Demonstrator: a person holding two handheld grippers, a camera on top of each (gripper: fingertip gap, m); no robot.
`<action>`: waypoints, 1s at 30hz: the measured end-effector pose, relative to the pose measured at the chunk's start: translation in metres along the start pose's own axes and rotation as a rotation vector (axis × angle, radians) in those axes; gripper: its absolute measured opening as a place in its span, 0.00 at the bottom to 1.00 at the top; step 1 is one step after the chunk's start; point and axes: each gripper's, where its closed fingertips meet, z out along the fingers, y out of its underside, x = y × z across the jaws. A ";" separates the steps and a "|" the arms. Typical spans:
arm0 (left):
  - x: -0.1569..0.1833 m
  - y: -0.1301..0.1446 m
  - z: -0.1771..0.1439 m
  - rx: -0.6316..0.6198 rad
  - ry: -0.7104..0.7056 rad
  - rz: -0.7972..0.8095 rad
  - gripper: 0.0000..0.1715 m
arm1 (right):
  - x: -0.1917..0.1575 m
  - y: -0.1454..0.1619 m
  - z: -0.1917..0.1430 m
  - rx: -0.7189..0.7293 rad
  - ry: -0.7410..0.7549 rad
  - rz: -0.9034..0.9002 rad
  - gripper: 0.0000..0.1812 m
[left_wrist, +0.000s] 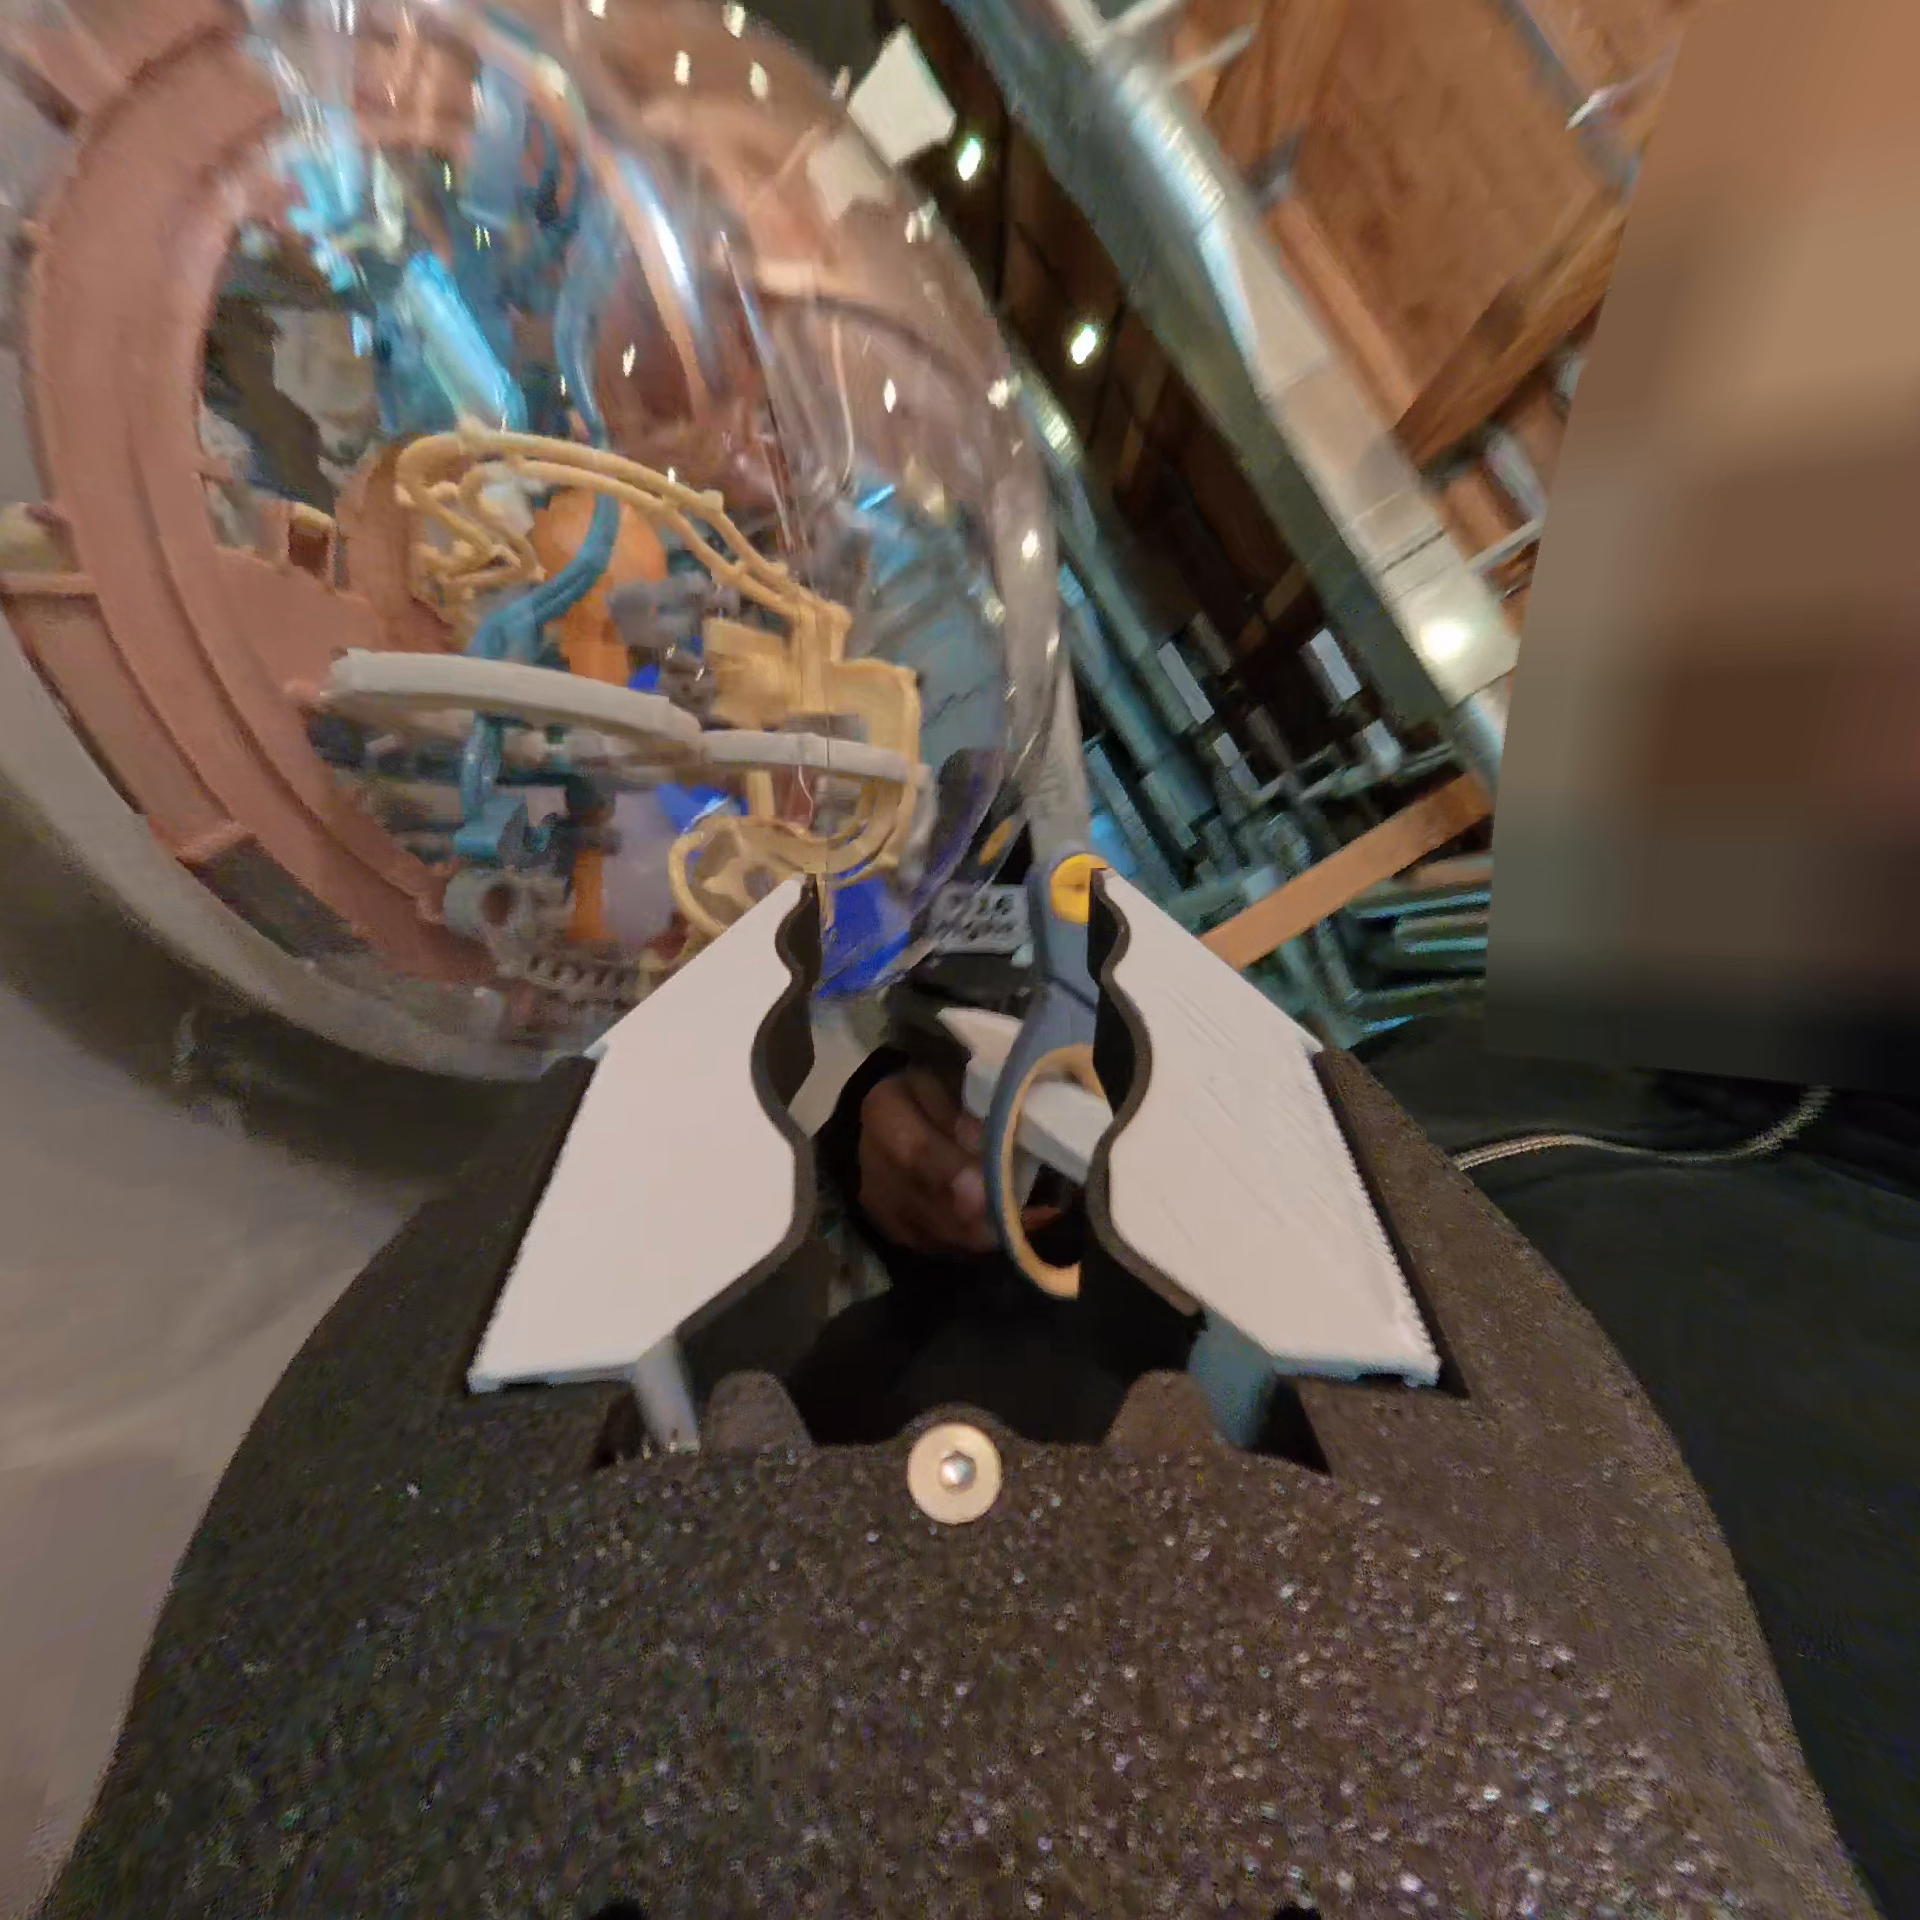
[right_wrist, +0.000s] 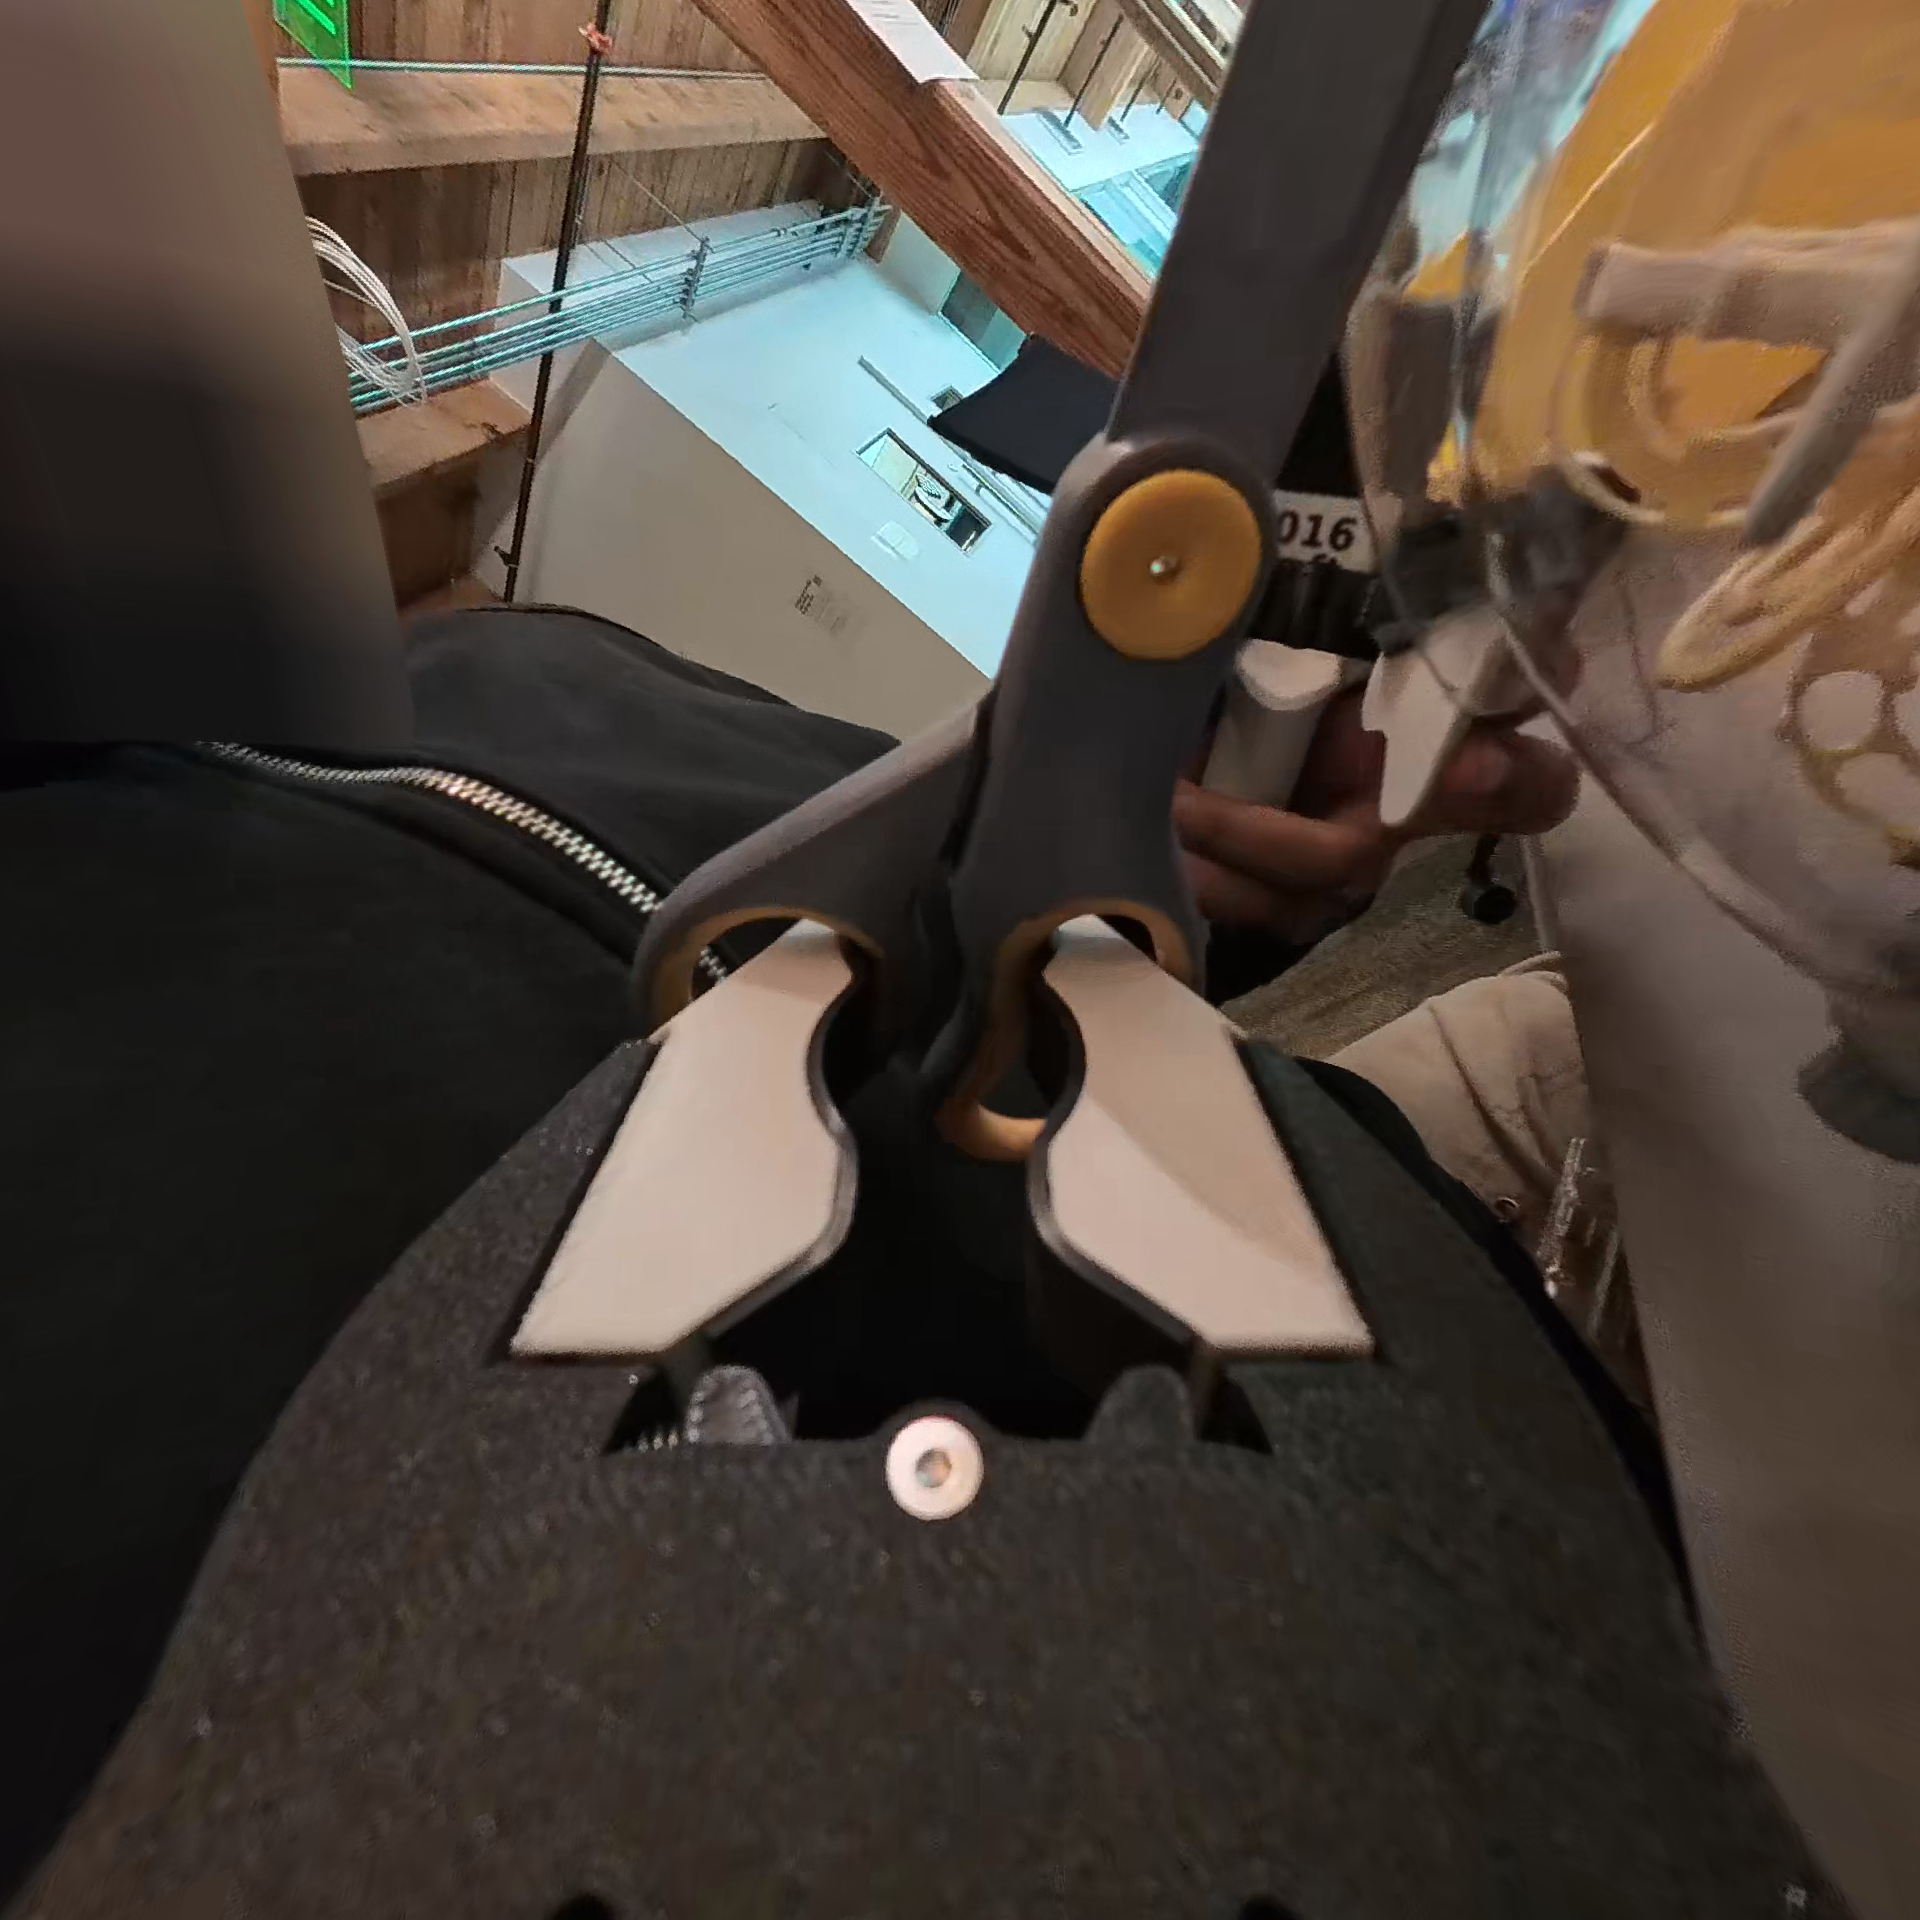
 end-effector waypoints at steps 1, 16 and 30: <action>0.006 -0.006 0.000 0.049 0.063 -0.021 0.29 | 0.001 0.000 -0.001 -0.009 0.006 -0.008 0.12; 0.003 -0.019 0.018 0.042 0.146 0.027 0.00 | -0.001 -0.018 -0.019 0.158 -0.014 0.008 0.14; 0.024 0.004 0.017 -0.131 0.332 -0.027 0.00 | -0.031 -0.023 -0.041 0.339 -0.358 0.081 0.18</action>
